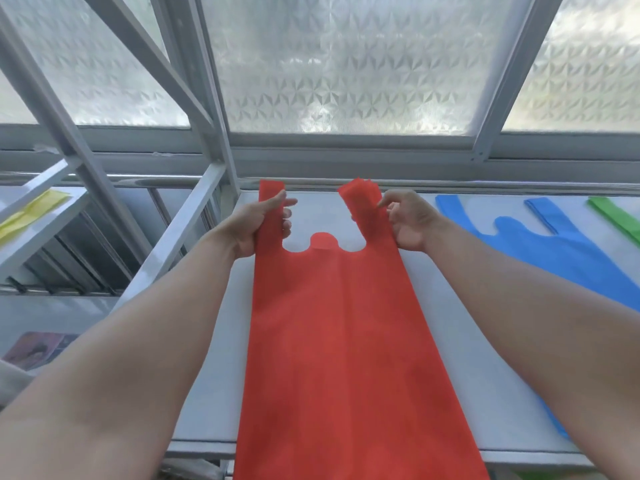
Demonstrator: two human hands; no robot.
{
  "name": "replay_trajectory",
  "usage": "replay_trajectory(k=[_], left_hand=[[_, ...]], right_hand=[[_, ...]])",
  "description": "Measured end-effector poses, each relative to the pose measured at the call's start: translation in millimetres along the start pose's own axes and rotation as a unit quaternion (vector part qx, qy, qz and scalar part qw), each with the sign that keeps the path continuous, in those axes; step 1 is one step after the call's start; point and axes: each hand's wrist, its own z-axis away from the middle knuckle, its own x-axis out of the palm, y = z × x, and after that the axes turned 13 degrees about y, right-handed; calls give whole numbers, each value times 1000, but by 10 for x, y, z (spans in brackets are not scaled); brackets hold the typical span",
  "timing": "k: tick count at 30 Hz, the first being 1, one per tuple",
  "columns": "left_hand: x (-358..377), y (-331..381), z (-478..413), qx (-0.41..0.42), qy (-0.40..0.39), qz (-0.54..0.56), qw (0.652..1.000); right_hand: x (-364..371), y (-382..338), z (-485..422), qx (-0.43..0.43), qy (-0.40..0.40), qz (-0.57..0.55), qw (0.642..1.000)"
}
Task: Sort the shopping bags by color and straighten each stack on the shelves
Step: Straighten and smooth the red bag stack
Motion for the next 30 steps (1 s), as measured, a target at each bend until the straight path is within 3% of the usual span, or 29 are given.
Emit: replay_trajectory(k=[3,11,16,19,22,25,30], left_hand=[[12,12,-96,13,31,-23,999],[35,38,-134,-12,21,-40,999],[10,29,-126,0,0,-51,999],[-8,32,-103,15,-33,-70,997],[18,12,-101,30,-42,-66,997],[11,25,-144,43,-10,-51,998],[171,95,-254,60,125,-90,986]], right_hand=[[45,-37,-49,-13,-41,29,999],[145,-47,-23,-19,-91,180,979],[180,-93,-52,-37,-67,126,989],[204,-125,-100,-98,-12,29,995],[240,-114,-123,-142,15,1,990],[263,-79,-156,-149,12,6,989],[222,-44,-298,-103,43,52,992]])
